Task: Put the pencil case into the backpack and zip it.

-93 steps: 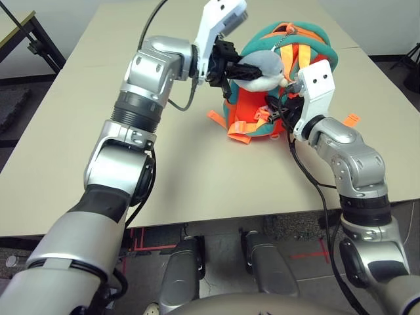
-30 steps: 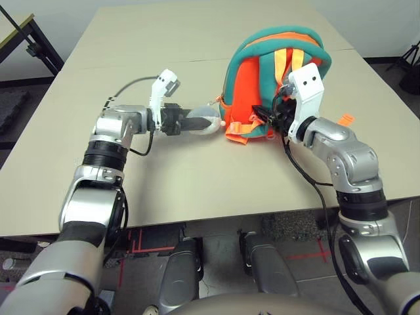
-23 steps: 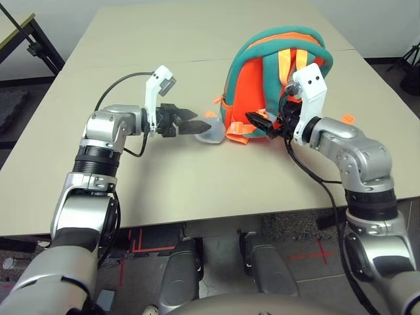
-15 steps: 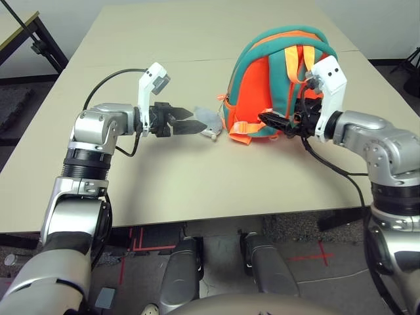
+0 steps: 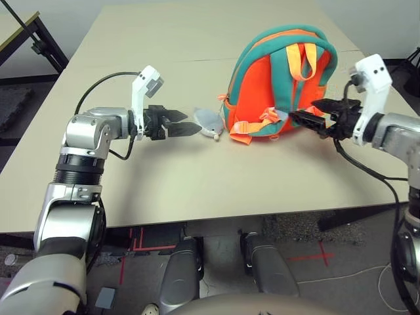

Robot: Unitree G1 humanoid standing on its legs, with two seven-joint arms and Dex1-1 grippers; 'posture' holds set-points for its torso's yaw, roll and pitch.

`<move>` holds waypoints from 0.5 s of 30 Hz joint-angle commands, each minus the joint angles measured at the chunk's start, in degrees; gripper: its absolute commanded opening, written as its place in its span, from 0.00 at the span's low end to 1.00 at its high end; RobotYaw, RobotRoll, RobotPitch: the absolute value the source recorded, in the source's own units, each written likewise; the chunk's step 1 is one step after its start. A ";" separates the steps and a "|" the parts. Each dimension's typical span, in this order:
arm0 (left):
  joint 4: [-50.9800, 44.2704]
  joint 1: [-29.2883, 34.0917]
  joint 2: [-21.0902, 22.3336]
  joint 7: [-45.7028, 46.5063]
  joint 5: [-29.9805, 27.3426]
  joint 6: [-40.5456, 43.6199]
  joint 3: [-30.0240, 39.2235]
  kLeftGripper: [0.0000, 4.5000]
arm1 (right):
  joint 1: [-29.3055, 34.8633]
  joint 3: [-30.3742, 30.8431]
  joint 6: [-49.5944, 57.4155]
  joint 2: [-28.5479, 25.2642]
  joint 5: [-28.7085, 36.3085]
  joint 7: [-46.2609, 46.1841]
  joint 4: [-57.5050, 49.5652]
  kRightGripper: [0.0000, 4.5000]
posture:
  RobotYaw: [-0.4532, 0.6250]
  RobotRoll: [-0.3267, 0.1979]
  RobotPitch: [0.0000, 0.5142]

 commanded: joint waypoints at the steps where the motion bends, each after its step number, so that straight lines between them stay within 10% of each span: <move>1: -2.62 1.98 1.54 1.20 -1.77 1.75 2.24 1.00 | 2.30 -2.93 -0.21 -1.06 0.66 -0.46 0.55 0.99 | 0.28 0.62 0.28; 15: -4.24 9.93 -3.14 16.91 -3.54 -5.90 16.09 1.00 | 4.90 -8.54 -14.10 6.15 -4.32 -11.70 8.10 0.99 | 0.28 0.62 0.28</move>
